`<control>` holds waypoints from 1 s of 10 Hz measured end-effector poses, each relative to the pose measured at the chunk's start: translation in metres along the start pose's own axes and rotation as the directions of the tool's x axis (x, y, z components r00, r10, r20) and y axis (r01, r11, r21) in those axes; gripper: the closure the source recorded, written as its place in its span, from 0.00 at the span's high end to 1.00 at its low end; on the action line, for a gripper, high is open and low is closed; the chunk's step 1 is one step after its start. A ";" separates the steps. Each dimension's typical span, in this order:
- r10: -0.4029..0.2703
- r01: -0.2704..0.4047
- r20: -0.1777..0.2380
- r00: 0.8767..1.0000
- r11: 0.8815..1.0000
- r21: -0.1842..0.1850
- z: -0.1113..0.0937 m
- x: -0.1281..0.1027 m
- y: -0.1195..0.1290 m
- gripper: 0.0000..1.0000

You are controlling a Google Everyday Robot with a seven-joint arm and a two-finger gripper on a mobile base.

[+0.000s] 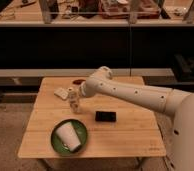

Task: Knock the bottle over

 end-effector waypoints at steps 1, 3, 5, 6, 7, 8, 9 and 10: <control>-0.012 0.012 -0.014 1.000 1.000 0.003 -0.007 -0.003 -0.005 0.30; -0.013 0.013 -0.001 1.000 1.000 -0.001 0.000 -0.004 -0.014 0.30; -0.020 0.020 0.019 1.000 1.000 0.004 0.008 0.001 -0.015 0.30; -0.029 0.029 0.006 1.000 1.000 0.011 0.008 0.000 -0.020 0.30; -0.053 0.053 -0.008 0.999 0.998 0.015 0.003 0.000 -0.019 0.30; -0.086 0.086 -0.025 0.996 0.996 0.017 -0.003 -0.002 -0.015 0.30; -0.076 0.077 -0.018 0.997 0.997 0.019 -0.005 0.002 -0.018 0.30; -0.072 0.073 -0.015 0.997 0.997 0.019 -0.005 0.008 -0.019 0.30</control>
